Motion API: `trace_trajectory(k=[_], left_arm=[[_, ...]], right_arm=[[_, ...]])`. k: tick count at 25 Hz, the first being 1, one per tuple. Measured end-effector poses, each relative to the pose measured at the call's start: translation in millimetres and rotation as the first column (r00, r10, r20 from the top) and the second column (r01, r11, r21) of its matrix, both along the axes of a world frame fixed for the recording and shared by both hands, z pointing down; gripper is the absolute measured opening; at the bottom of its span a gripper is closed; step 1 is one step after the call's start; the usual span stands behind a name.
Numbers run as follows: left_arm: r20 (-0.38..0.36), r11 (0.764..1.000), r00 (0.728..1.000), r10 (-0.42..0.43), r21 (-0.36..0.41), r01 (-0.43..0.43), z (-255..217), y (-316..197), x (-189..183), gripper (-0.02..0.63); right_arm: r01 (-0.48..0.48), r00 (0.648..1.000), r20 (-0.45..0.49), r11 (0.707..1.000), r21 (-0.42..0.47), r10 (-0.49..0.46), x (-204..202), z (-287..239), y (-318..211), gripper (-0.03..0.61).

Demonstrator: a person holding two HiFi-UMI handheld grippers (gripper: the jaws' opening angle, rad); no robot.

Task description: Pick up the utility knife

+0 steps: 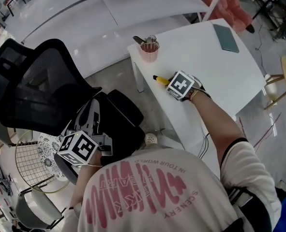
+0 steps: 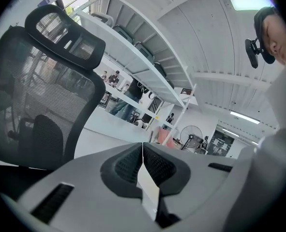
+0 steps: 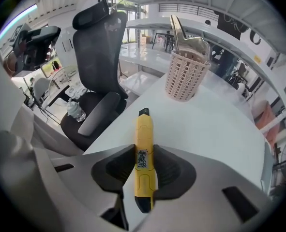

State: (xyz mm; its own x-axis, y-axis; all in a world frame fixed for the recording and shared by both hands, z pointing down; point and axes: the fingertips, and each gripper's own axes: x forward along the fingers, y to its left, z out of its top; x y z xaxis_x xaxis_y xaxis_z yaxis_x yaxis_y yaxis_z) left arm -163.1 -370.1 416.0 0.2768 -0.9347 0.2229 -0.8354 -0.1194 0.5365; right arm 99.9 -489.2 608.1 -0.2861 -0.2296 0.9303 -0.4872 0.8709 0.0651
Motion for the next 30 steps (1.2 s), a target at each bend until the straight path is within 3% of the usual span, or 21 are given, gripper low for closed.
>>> trace_trajectory(k=[6,9,15,23,30], left_arm=[[-0.005,0.999,0.999,0.033,0.004,-0.033,0,-2,5,0.025],[-0.007,0.999,0.999,0.052,0.004,-0.052,1,-2,10,0.025],[-0.013,0.996,0.996,0.089,0.013,-0.088,0,-5,21,0.025],[-0.008,0.99,0.991,0.135,0.042,-0.135,-9,-3,36,0.025],[-0.004,0.984,0.987,0.162,0.069,-0.162,-17,15,42,0.025]], right_arm=[[-0.076,0.994,0.077,0.997,-0.013,0.076,-12,-1,8,0.132],[-0.143,0.989,0.035,0.989,0.029,0.142,4,-1,2,0.132],[-0.25,0.966,0.091,0.966,0.066,0.243,13,-7,4,0.132],[-0.407,0.898,0.243,0.901,0.148,0.366,24,-32,11,0.132],[-0.527,0.811,0.394,0.831,0.175,0.432,23,-58,27,0.132]])
